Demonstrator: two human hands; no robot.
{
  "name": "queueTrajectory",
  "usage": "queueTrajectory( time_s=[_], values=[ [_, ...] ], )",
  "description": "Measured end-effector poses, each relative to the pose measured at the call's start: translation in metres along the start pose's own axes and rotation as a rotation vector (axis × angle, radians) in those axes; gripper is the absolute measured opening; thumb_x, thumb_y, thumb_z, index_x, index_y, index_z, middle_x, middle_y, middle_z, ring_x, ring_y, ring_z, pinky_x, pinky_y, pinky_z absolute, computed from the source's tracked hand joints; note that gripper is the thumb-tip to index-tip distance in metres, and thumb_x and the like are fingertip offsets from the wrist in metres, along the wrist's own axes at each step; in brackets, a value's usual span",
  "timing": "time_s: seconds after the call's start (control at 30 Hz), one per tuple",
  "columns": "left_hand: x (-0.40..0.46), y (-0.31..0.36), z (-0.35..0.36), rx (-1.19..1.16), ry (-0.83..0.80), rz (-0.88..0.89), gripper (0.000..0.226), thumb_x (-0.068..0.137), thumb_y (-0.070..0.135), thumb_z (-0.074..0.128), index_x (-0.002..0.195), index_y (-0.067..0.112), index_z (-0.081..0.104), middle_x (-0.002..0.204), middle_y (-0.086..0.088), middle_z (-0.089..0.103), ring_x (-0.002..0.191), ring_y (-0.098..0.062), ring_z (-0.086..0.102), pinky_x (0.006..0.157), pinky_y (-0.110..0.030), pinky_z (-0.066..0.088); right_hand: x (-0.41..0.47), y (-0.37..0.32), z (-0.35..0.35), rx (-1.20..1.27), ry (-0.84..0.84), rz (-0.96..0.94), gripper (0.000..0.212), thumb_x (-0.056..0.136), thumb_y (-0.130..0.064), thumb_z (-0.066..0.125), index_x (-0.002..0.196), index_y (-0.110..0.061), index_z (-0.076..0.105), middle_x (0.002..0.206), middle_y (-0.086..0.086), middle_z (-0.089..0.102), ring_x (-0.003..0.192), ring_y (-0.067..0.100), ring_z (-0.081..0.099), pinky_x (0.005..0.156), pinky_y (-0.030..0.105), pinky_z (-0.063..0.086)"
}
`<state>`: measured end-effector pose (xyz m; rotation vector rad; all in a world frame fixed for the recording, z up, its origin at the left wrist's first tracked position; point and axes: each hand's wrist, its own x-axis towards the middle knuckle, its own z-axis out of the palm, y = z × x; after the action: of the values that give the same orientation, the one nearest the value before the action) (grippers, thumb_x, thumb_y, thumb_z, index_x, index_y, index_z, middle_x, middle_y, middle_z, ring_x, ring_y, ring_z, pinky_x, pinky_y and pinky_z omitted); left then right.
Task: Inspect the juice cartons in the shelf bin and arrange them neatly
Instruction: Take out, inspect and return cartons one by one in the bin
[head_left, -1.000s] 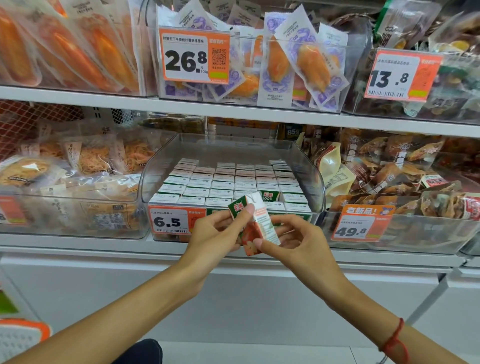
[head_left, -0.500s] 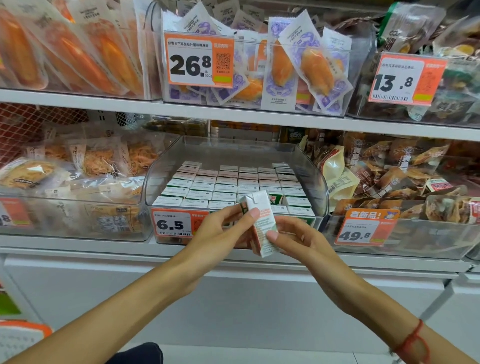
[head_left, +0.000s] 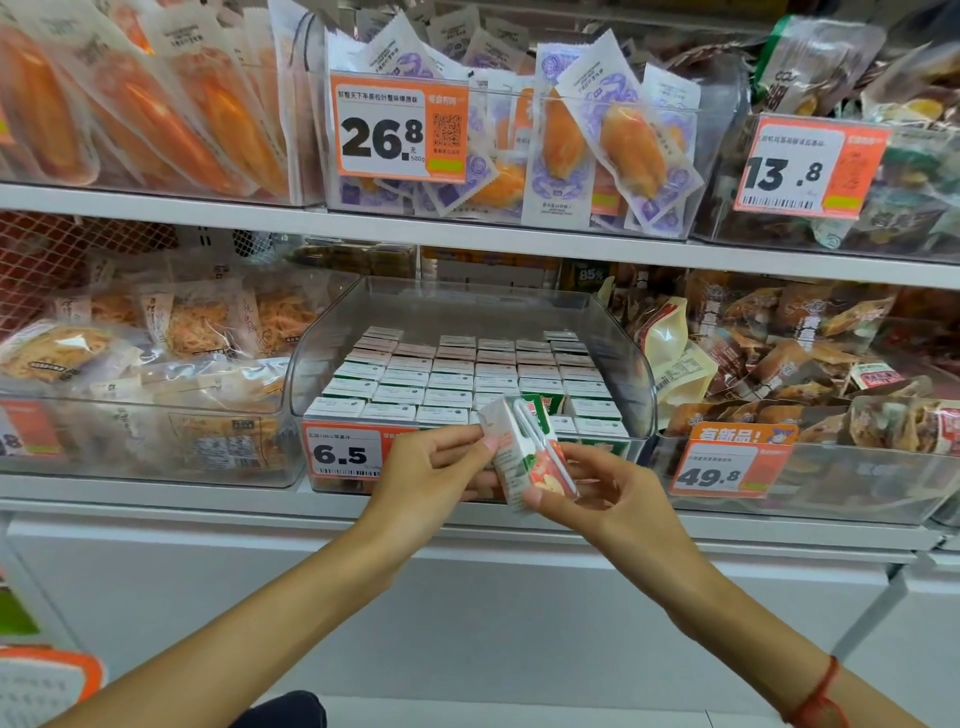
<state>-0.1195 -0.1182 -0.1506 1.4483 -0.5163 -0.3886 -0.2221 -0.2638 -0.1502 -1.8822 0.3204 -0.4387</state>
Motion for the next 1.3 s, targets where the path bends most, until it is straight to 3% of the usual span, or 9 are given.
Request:
queueTrajectory(
  time_s=[0.17, 0.3, 0.5, 0.63, 0.8, 0.93, 1.07, 1.13, 1.3],
  values=[
    [-0.002, 0.0, 0.004, 0.054, -0.03, -0.007, 0.02, 0.09, 0.035, 0.065, 0.109, 0.03, 0.07, 0.095, 0.01, 0.077, 0.089, -0.003, 0.072, 0.072, -0.015, 0.056, -0.002, 0.002, 0.006, -0.203, 0.141, -0.167, 0.048, 0.063, -0.038, 0.087, 0.101, -0.044, 0.059, 0.089, -0.023, 0.067, 0.084, -0.006, 0.063, 0.067, 0.01, 0.051],
    [-0.002, 0.002, -0.002, -0.004, -0.047, -0.05, 0.019, 0.088, 0.033, 0.068, 0.104, 0.025, 0.074, 0.09, 0.005, 0.078, 0.084, -0.006, 0.073, 0.065, -0.011, 0.054, -0.004, 0.002, 0.006, -0.19, 0.112, -0.246, 0.044, 0.066, -0.047, 0.082, 0.105, -0.046, 0.062, 0.096, -0.023, 0.067, 0.092, -0.004, 0.063, 0.072, 0.009, 0.05],
    [-0.001, 0.007, -0.018, -0.066, -0.143, -0.267, 0.032, 0.083, 0.049, 0.067, 0.086, 0.02, 0.081, 0.093, -0.001, 0.077, 0.082, -0.009, 0.073, 0.067, -0.018, 0.057, 0.002, -0.008, 0.0, 0.164, -0.036, -0.016, 0.035, 0.074, -0.054, 0.063, 0.098, -0.031, 0.075, 0.097, -0.005, 0.075, 0.093, 0.012, 0.07, 0.076, 0.021, 0.057],
    [0.001, 0.006, -0.021, -0.112, -0.205, -0.354, 0.049, 0.074, 0.052, 0.071, 0.108, 0.018, 0.074, 0.104, -0.003, 0.076, 0.096, -0.014, 0.073, 0.072, -0.022, 0.058, 0.003, -0.009, -0.001, 0.254, -0.106, 0.142, 0.049, 0.072, -0.055, 0.065, 0.101, -0.015, 0.071, 0.1, 0.014, 0.073, 0.089, 0.026, 0.07, 0.074, 0.025, 0.058],
    [0.001, 0.005, -0.019, -0.026, -0.258, -0.346, 0.049, 0.075, 0.053, 0.07, 0.109, 0.019, 0.074, 0.103, 0.0, 0.076, 0.097, -0.012, 0.072, 0.082, -0.025, 0.057, 0.004, -0.006, -0.002, 0.277, -0.125, 0.177, 0.052, 0.069, -0.05, 0.068, 0.108, -0.016, 0.068, 0.097, 0.008, 0.076, 0.087, 0.021, 0.072, 0.065, 0.018, 0.054],
    [0.0, 0.006, -0.015, 0.097, -0.272, -0.091, 0.032, 0.08, 0.045, 0.07, 0.11, 0.034, 0.07, 0.102, 0.011, 0.076, 0.096, -0.002, 0.07, 0.074, -0.013, 0.053, 0.006, -0.001, -0.003, 0.217, -0.081, 0.115, 0.044, 0.074, -0.05, 0.064, 0.108, -0.023, 0.069, 0.095, 0.0, 0.076, 0.086, 0.013, 0.073, 0.069, 0.019, 0.056],
    [-0.001, 0.006, -0.01, 0.188, -0.258, 0.219, 0.04, 0.072, 0.038, 0.075, 0.111, 0.045, 0.066, 0.106, 0.021, 0.072, 0.099, 0.0, 0.069, 0.077, -0.012, 0.053, 0.006, -0.001, -0.009, 0.093, -0.068, -0.092, 0.039, 0.075, -0.059, 0.058, 0.1, -0.033, 0.072, 0.102, -0.012, 0.073, 0.096, 0.006, 0.069, 0.079, 0.02, 0.057],
    [-0.001, 0.006, -0.013, 0.311, -0.225, 0.348, 0.049, 0.073, 0.038, 0.076, 0.121, 0.04, 0.064, 0.115, 0.022, 0.07, 0.106, 0.001, 0.065, 0.086, -0.018, 0.054, 0.003, -0.001, -0.015, 0.098, -0.102, -0.188, 0.033, 0.076, -0.052, 0.061, 0.105, -0.037, 0.069, 0.11, -0.017, 0.071, 0.102, 0.003, 0.067, 0.08, 0.018, 0.055],
    [-0.004, 0.009, -0.023, 0.709, -0.151, 0.712, 0.058, 0.076, 0.038, 0.07, 0.131, 0.034, 0.052, 0.124, 0.018, 0.06, 0.118, 0.0, 0.057, 0.094, -0.022, 0.052, 0.001, 0.003, -0.026, 0.051, -0.154, -0.302, 0.05, 0.07, -0.029, 0.075, 0.119, -0.032, 0.063, 0.118, -0.018, 0.069, 0.116, 0.003, 0.061, 0.09, 0.013, 0.049]
  ],
)
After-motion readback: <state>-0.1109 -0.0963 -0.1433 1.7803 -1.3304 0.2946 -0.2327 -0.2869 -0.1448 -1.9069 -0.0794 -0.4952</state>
